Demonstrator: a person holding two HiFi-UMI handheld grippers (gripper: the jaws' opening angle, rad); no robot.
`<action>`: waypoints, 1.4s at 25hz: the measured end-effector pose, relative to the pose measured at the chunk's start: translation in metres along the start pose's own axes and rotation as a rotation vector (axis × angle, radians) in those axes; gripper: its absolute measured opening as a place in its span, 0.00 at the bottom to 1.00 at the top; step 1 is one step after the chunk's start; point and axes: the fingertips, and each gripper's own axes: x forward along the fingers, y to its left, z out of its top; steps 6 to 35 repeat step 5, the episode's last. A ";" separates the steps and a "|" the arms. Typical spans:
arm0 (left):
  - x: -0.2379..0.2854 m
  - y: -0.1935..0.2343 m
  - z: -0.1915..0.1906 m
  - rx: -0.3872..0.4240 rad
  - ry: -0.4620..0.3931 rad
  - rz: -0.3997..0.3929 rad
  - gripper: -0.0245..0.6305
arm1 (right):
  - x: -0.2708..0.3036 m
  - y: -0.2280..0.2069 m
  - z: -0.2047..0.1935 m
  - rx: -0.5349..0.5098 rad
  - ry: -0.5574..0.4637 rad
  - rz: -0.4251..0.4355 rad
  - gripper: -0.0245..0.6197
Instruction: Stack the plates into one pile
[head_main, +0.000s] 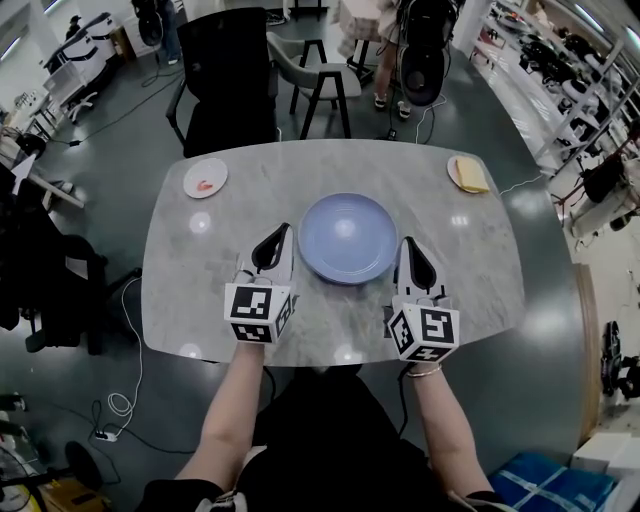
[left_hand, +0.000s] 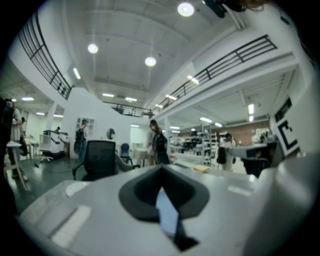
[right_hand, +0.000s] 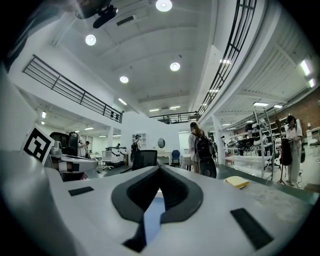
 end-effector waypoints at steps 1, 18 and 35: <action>0.000 0.000 -0.001 0.001 -0.001 -0.002 0.05 | 0.000 0.001 -0.001 0.001 -0.001 0.000 0.05; 0.002 0.000 -0.002 -0.003 -0.004 -0.010 0.05 | 0.003 0.004 -0.003 0.011 -0.003 0.000 0.05; 0.002 0.000 -0.002 -0.003 -0.004 -0.010 0.05 | 0.003 0.004 -0.003 0.011 -0.003 0.000 0.05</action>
